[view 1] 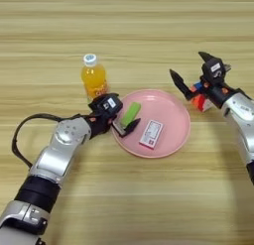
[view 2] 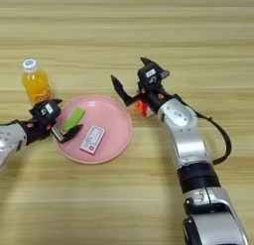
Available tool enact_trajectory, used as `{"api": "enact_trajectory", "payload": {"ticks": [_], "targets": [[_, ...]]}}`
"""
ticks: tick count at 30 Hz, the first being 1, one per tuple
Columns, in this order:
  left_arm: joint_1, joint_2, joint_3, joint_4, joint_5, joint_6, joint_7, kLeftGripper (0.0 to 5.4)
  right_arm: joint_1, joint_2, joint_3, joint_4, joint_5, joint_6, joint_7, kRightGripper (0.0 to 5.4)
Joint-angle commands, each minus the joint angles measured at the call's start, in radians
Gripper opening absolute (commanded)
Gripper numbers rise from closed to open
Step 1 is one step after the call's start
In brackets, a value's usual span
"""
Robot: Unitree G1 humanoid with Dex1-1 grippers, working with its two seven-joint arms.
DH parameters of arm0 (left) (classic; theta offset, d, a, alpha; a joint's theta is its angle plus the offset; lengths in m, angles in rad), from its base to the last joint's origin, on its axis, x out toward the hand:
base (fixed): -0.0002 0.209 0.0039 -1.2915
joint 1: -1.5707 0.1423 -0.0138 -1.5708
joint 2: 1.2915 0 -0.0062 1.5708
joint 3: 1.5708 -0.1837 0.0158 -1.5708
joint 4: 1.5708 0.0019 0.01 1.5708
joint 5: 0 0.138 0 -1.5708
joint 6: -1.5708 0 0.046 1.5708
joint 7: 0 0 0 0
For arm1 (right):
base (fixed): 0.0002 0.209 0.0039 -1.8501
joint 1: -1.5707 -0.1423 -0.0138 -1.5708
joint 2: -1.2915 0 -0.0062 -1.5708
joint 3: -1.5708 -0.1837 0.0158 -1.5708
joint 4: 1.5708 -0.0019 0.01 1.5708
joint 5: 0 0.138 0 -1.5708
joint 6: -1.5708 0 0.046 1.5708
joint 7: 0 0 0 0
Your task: Move the objects on the table
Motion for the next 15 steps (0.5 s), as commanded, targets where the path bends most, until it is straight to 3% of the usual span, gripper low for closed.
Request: {"api": "enact_trajectory", "payload": {"ticks": [1,15], "targets": [[-0.019,0.043,-0.017,-0.028,0.016,0.036,-0.046,5.4,0.008,0.005,0.006,-0.035,0.0,0.024,-0.01,5.37],[-0.028,0.088,-0.041,-0.056,0.027,0.069,-0.115,5.4,0.021,0.008,0.014,-0.085,-0.001,0.042,-0.029,5.37]]}}
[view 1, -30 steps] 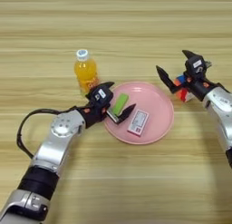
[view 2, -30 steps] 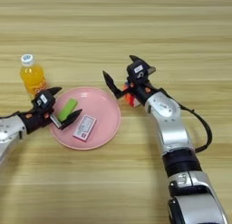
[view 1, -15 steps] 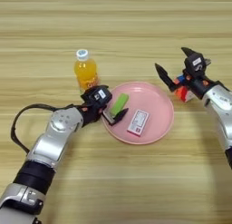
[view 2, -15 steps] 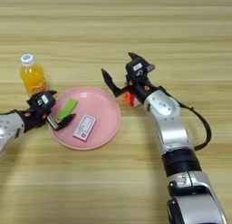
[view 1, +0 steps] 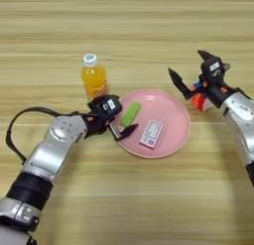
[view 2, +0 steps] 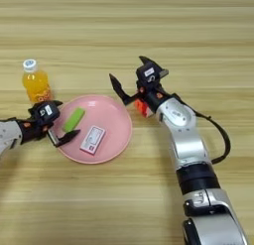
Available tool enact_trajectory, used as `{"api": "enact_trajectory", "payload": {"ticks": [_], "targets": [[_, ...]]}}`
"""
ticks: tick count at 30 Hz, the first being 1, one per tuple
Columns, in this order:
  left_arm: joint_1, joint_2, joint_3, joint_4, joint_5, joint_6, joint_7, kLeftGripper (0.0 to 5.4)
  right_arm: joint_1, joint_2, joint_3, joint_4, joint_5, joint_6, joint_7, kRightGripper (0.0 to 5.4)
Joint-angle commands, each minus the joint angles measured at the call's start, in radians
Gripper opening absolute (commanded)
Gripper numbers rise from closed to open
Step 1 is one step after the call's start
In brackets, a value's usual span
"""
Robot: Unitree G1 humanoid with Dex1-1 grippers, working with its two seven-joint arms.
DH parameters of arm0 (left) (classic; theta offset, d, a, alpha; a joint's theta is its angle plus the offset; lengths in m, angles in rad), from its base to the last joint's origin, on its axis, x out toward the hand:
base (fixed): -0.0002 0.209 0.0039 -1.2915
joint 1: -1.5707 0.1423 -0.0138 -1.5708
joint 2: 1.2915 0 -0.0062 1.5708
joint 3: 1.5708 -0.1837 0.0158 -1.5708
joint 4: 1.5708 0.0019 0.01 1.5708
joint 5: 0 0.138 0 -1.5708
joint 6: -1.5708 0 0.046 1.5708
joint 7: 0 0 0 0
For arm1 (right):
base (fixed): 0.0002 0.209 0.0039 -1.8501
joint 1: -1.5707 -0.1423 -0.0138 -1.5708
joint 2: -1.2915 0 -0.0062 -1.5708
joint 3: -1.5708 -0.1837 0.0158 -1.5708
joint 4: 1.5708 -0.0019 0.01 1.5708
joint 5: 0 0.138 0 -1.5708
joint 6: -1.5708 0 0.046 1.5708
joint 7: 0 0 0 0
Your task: Move the objects on the table
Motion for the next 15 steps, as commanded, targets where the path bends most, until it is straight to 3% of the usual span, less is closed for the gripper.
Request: {"api": "enact_trajectory", "payload": {"ticks": [1,9,15], "targets": [[-0.016,0.018,-0.01,-0.006,0.008,0.02,-0.022,5.4,0.013,0.005,0.005,-0.037,-0.001,0.023,-0.011,5.37],[-0.041,0.026,-0.037,0.026,0.027,0.025,-0.063,5.4,0.026,0.013,0.011,-0.089,-0.001,0.044,-0.022,5.37],[-0.068,0.011,-0.045,0.077,0.007,0.042,-0.105,5.4,0.03,0.017,0.011,-0.125,-0.002,0.056,-0.034,5.37]]}}
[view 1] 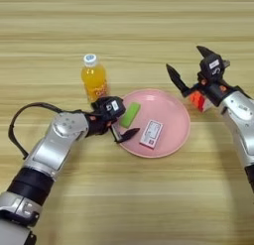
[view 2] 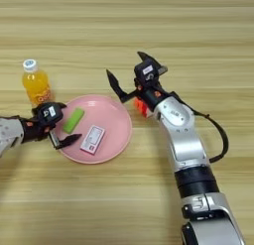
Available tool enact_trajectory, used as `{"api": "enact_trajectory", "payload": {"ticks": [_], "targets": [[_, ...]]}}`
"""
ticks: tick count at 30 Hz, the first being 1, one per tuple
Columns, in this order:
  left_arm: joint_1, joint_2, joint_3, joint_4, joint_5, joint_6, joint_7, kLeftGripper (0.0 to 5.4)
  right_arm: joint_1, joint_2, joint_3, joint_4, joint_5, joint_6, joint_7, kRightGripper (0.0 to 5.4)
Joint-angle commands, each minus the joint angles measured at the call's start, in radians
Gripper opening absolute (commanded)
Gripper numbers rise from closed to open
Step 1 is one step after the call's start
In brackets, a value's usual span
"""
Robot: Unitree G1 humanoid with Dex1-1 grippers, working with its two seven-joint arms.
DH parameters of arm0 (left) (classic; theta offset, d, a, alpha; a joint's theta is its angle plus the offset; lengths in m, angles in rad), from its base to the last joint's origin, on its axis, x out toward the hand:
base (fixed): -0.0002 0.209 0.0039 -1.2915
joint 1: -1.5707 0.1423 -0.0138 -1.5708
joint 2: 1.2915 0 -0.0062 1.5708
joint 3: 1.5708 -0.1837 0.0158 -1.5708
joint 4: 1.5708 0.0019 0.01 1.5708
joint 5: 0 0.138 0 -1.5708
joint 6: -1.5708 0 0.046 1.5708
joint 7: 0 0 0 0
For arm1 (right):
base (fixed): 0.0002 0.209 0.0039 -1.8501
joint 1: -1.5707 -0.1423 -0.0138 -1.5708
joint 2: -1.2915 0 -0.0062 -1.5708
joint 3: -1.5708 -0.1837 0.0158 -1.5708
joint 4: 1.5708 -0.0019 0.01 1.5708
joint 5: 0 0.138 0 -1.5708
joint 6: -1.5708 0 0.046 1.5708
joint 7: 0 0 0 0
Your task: Move the objects on the table
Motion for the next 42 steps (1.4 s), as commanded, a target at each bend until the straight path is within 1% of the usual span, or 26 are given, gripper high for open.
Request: {"api": "enact_trajectory", "payload": {"ticks": [1,13,15,17,19,23,25,35,42], "targets": [[-0.024,0.002,-0.015,0.042,-0.001,0.026,-0.029,5.4,0.006,0.001,0.004,-0.033,-0.002,0.023,-0.012,5.37],[-0.065,-0.011,-0.042,0.16,0.017,0.01,-0.05,5.4,0.012,0.002,0.009,-0.068,0.002,0.037,-0.019,5.37],[-0.079,-0.019,-0.04,0.193,0.01,0.021,-0.058,5.4,0.013,0.002,0.01,-0.076,0.004,0.041,-0.019,5.37],[-0.099,-0.03,-0.029,0.228,-0.008,0.05,-0.067,5.4,0.014,0.003,0.01,-0.081,0.005,0.046,-0.019,5.37],[-0.121,-0.037,-0.022,0.263,-0.012,0.061,-0.064,5.4,0.014,0.003,0.01,-0.084,0.006,0.048,-0.019,5.37],[-0.135,-0.037,-0.026,0.291,-0.012,0.057,-0.071,4.97,0.014,0.005,0.01,-0.086,0.006,0.05,-0.021,5.4],[-0.138,-0.035,-0.031,0.3,-0.004,0.048,-0.069,4.77,0.014,0.006,0.01,-0.086,0.007,0.051,-0.022,5.4],[-0.141,-0.028,-0.042,0.311,0.006,0.026,-0.062,3.86,0.008,0.008,0.008,-0.078,0.009,0.051,-0.021,5.4],[-0.143,-0.023,-0.049,0.317,0.013,0.008,-0.057,3.32,0.006,0.009,0.007,-0.075,0.01,0.051,-0.02,5.4]]}}
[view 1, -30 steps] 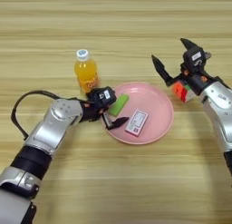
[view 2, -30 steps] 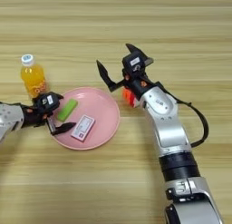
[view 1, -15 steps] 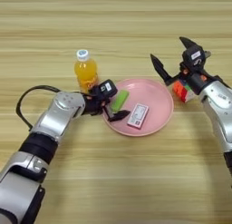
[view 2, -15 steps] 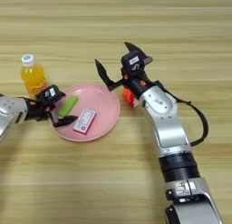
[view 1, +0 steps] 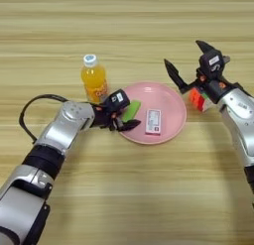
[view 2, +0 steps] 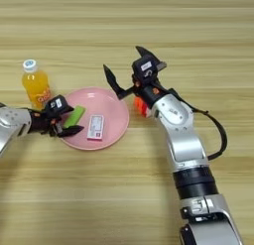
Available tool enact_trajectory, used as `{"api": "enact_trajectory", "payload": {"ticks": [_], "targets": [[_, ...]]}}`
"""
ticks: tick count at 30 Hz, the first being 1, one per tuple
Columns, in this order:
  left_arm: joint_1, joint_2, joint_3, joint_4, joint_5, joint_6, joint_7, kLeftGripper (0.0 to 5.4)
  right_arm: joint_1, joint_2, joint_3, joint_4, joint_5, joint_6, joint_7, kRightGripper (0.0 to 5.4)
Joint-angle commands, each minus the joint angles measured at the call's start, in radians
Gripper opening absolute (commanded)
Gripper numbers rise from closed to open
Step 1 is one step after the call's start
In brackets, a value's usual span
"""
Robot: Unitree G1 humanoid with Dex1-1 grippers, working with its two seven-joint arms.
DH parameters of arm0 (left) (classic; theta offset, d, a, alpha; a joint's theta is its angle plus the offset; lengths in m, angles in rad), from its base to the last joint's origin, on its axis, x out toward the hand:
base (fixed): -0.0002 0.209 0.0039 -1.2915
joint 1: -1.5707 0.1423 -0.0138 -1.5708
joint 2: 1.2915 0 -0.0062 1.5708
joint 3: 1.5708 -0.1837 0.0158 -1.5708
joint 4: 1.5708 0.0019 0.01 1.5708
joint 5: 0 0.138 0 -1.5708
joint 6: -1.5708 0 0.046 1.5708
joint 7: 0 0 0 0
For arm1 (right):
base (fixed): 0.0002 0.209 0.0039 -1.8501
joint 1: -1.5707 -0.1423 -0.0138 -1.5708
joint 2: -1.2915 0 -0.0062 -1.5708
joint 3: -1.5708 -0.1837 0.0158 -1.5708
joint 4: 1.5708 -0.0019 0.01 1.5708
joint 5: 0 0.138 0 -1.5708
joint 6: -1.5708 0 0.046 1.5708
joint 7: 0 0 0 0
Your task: Move the objects on the table
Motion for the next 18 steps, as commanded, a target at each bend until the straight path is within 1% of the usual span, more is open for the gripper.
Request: {"api": "enact_trajectory", "payload": {"ticks": [1,14,18], "targets": [[0.031,0.023,-0.023,0.037,0.047,0.018,0.008,3.16,-0.003,0.0,-0.002,-0.002,0.007,0.019,-0.001,5.4],[0.033,0.033,-0.031,0.044,0.059,-0.009,0.023,2.16,-0.003,0.002,-0.001,0.002,0.006,0.017,-0.001,5.4],[0.034,0.034,-0.031,0.045,0.059,-0.014,0.025,1.73,-0.003,0.002,-0.001,0.003,0.006,0.016,-0.002,5.4]]}}
